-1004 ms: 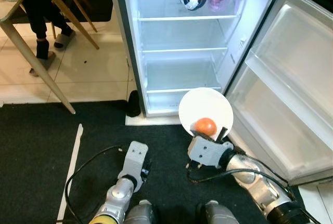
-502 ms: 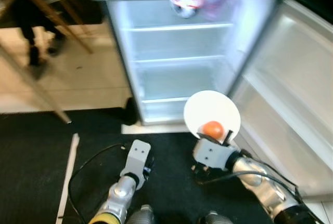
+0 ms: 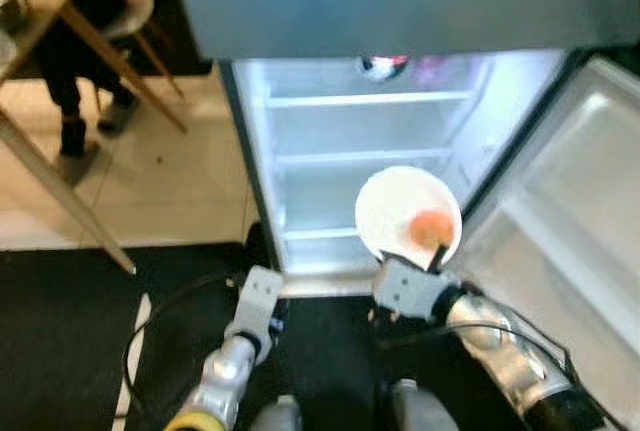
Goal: Restocking fridge
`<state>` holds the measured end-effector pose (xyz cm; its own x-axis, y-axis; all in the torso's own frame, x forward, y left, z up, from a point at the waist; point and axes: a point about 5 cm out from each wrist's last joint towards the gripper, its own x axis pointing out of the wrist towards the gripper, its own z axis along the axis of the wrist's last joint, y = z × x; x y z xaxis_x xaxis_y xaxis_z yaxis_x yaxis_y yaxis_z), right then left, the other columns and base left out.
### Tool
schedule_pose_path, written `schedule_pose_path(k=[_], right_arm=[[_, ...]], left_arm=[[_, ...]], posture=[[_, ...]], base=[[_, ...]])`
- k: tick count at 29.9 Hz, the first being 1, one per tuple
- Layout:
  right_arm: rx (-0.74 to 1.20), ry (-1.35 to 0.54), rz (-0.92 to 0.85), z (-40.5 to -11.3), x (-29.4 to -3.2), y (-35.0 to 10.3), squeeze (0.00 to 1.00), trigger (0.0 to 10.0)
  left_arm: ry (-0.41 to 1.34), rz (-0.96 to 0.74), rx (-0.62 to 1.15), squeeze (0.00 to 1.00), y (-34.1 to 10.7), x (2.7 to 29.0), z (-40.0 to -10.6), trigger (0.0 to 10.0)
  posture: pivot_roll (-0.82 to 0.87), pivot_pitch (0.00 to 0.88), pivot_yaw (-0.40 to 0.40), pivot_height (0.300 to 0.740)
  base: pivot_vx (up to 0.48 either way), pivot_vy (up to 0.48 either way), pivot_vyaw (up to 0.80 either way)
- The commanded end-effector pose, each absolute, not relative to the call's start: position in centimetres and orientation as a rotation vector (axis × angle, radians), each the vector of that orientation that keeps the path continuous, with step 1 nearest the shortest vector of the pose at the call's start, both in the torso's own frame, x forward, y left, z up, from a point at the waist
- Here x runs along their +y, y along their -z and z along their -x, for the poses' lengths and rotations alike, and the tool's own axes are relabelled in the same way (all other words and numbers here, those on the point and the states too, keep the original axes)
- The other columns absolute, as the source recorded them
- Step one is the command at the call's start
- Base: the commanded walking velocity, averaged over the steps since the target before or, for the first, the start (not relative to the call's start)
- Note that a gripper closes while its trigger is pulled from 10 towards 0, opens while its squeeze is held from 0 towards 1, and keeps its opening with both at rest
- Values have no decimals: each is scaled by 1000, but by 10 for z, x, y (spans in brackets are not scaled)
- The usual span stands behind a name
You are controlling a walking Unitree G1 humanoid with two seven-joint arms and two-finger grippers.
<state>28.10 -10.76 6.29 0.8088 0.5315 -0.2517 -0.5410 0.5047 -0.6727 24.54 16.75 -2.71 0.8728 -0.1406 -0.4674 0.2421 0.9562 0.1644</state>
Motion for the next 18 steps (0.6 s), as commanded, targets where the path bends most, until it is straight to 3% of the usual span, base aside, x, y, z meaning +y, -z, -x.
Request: schedule_pose_path(k=[1, 18], right_arm=[[13, -629, 815, -280, -114, -63, 0, 10000], [11, -634, 819, -280, -114, -63, 0, 10000]], left_arm=[[209, -217, 487, 0, 30, 166, -242, 10000], [209, -219, 484, 0, 30, 166, -242, 10000]], posture=[[-87, 183, -9, 723], [-85, 181, -10, 723]], base=[[285, 0, 0], [320, 0, 0]])
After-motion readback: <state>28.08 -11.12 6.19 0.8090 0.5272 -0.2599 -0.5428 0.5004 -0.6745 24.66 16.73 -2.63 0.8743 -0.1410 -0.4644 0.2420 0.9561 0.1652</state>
